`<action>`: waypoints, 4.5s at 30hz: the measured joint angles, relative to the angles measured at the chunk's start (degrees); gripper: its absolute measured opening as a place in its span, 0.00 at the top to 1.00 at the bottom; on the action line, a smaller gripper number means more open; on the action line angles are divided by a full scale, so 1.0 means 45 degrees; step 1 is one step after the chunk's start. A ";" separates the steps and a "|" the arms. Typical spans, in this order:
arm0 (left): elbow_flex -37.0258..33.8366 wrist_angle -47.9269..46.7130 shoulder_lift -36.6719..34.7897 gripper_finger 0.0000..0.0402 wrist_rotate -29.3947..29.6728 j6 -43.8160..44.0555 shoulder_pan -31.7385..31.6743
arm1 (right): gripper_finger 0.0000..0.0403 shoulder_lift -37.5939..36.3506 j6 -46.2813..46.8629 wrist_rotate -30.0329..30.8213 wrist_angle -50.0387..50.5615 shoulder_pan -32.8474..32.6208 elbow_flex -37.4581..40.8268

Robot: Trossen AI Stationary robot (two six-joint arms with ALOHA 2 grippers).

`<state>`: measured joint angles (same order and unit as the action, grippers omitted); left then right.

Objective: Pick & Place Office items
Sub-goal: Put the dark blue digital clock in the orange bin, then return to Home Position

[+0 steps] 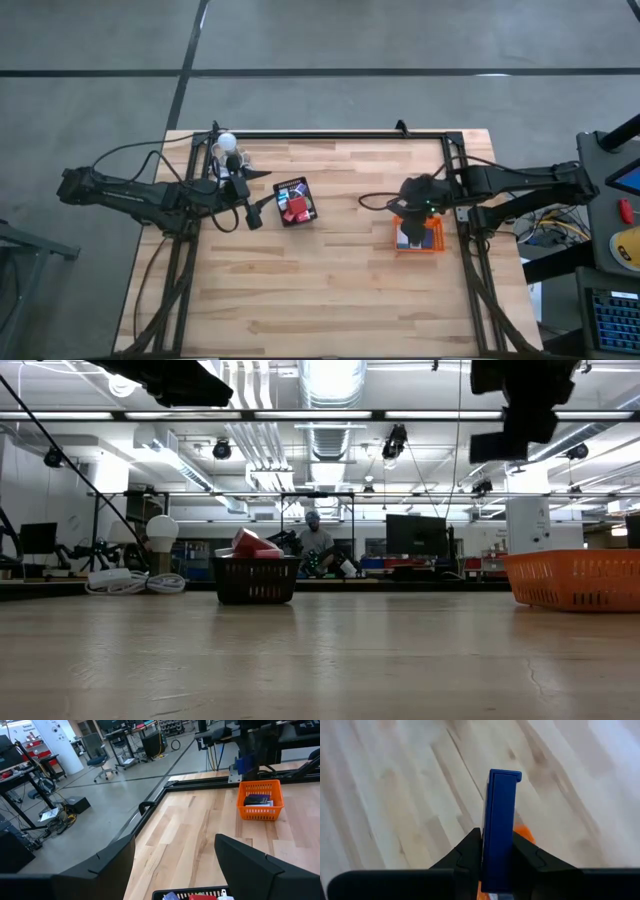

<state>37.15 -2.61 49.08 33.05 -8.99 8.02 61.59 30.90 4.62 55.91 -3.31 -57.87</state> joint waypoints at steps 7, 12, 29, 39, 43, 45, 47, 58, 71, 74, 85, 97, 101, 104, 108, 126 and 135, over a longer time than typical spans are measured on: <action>0.0000 0.0000 0.0000 0.31 0.0002 -0.0004 -0.0003 | 0.82 0.0148 0.3243 -0.0003 0.1874 -0.0136 0.0005; 0.0000 0.0000 0.0000 0.31 -0.0001 -0.0003 -0.0002 | 0.81 0.0364 0.5366 0.0452 0.2739 -0.0181 0.0005; 0.0003 0.0000 0.0000 0.31 -0.0001 -0.0005 0.0002 | 0.80 0.2536 0.9731 0.1017 0.4200 -0.0549 0.0346; 0.0000 0.0000 0.0000 0.31 -0.0001 -0.0004 -0.0002 | 0.82 0.3609 1.1025 0.1228 0.3613 -0.1332 0.0670; 0.0000 0.0000 0.0000 0.31 0.0003 0.0000 0.0002 | 0.82 0.3670 1.1893 0.1250 0.3402 -0.1839 0.0780; 0.0000 0.0000 0.0000 0.31 0.0003 -0.0002 -0.0001 | 0.82 0.3670 1.2123 0.1245 0.3378 -0.2063 0.0814; 0.0000 0.0000 0.0000 0.31 0.0003 -0.0001 0.0001 | 0.83 0.3668 1.2316 0.1250 0.3343 -0.2262 0.0816; 0.0002 0.0000 0.0000 0.31 0.0003 0.0000 0.0002 | 0.83 0.3660 1.3143 0.1211 0.2935 -0.2715 0.1295; 0.0004 0.0000 0.0000 0.31 0.0003 -0.0005 0.0002 | 0.83 0.3646 1.3471 0.1264 0.0820 -0.2715 0.2978; 0.0000 0.0000 0.0000 0.31 0.0002 -0.0003 -0.0002 | 0.83 0.3646 1.3468 0.1264 0.0712 -0.2715 0.3031; 0.0005 0.0000 0.0000 0.31 0.0003 -0.0003 0.0000 | 0.81 0.3651 1.3239 0.1212 0.0303 -0.2734 0.3031; 0.0002 0.0000 0.0000 0.31 0.0001 -0.0003 -0.0001 | 0.65 0.3665 1.2370 0.1179 -0.0190 -0.2739 0.3036; 0.0000 0.0000 0.0000 0.31 0.0000 -0.0001 0.0000 | 0.60 0.3665 1.2317 0.1206 -0.0343 -0.2739 0.3033; 0.0000 0.0000 0.0000 0.31 0.0003 0.0000 0.0002 | 0.57 0.3665 1.2317 0.1211 -0.0324 -0.2739 0.3032; 0.0005 0.0000 0.0000 0.31 -0.0002 0.0000 0.0002 | 0.54 0.3665 1.2317 0.1216 -0.0318 -0.2739 0.3036; 0.0000 0.0000 0.0005 0.31 0.0000 0.0000 0.0000 | 0.54 0.3316 1.2052 0.0671 0.0239 -0.2744 0.2777; 0.0003 0.0000 0.0005 0.31 0.0000 0.0000 0.0000 | 0.54 0.2373 1.0785 0.1745 0.1430 -0.2739 0.1526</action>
<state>37.16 -2.61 49.10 33.05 -8.99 8.02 72.27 79.43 12.47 62.35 -15.64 -51.00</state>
